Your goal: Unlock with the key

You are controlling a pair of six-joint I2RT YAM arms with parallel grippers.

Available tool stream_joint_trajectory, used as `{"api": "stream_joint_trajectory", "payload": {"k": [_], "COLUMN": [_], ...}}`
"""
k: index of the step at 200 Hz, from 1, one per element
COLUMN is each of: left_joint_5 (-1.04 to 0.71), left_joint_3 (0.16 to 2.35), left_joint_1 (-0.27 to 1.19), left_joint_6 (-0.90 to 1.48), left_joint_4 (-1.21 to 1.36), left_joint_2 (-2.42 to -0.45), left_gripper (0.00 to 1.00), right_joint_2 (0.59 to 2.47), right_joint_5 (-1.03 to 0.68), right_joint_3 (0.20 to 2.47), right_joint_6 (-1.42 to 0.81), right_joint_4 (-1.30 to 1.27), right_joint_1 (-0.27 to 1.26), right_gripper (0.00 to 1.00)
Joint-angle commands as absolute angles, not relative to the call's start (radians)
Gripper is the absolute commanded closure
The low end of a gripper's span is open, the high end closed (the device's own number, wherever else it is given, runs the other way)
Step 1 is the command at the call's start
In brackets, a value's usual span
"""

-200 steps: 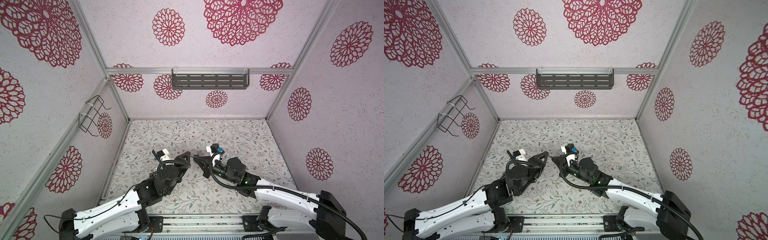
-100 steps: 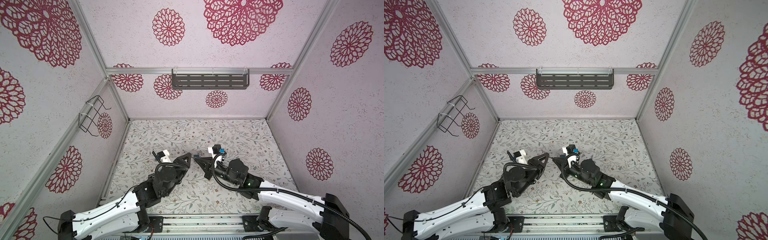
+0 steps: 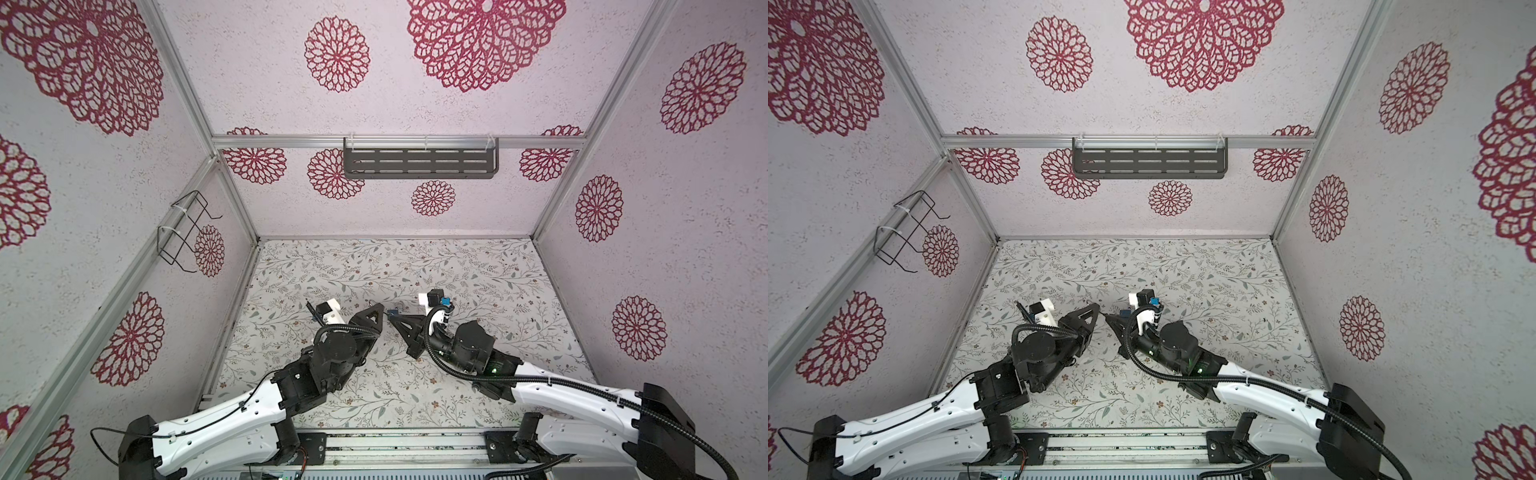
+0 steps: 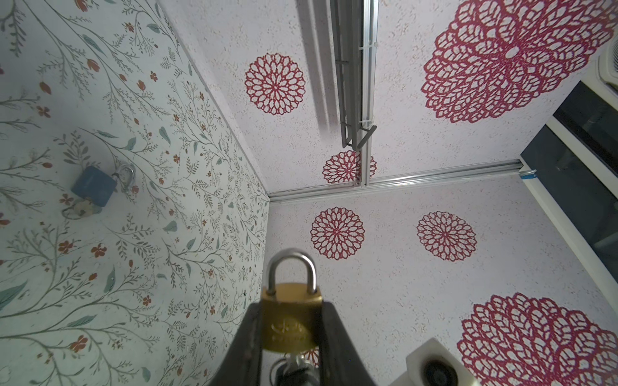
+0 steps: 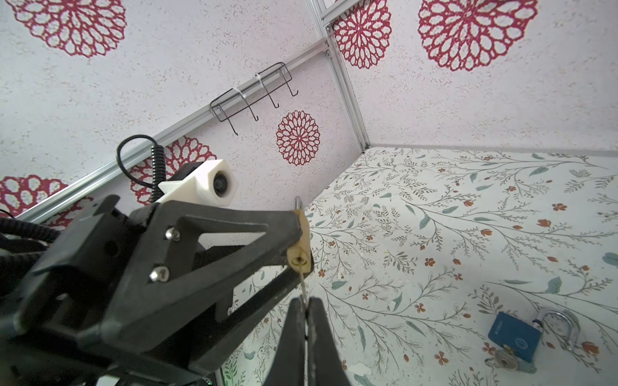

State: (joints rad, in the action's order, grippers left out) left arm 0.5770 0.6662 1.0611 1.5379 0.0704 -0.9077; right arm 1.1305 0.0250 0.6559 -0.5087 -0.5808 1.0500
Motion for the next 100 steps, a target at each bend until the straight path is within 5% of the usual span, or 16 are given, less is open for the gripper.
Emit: {"api": "stream_joint_trajectory", "payload": {"k": [1, 100], "left_joint_5": [0.513, 0.469], "left_joint_3": [0.666, 0.696], "left_joint_1": [1.070, 1.071], "left_joint_6": [1.540, 1.523], "left_joint_4": [0.107, 0.024], "left_joint_2": [-0.925, -0.905], "left_gripper": [1.00, 1.00], "right_joint_2": [1.131, 1.111], "right_joint_5": [-0.063, 0.003], "right_joint_3": [0.694, 0.748], "right_joint_6": [-0.597, -0.182], "right_joint_4": [-0.707, -0.479], "right_joint_1": [1.066, 1.059], "right_gripper": [1.00, 1.00]}}
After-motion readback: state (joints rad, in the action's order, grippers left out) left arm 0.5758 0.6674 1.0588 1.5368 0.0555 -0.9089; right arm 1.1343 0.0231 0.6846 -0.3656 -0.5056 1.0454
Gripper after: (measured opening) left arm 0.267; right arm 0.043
